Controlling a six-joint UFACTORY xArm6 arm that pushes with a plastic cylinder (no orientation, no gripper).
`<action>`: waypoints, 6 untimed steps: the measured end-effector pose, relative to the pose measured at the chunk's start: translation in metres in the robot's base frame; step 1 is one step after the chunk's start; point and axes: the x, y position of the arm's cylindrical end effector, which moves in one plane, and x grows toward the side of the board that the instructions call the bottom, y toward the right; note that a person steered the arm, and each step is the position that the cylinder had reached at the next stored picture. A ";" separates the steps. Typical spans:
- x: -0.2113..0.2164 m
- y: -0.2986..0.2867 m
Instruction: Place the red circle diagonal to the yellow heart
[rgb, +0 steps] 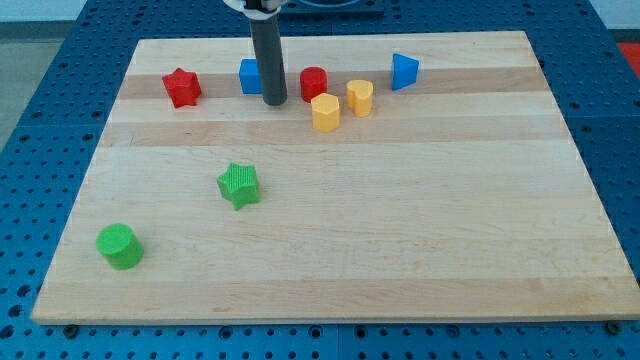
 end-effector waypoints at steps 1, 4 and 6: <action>0.000 0.002; -0.008 0.036; -0.014 0.052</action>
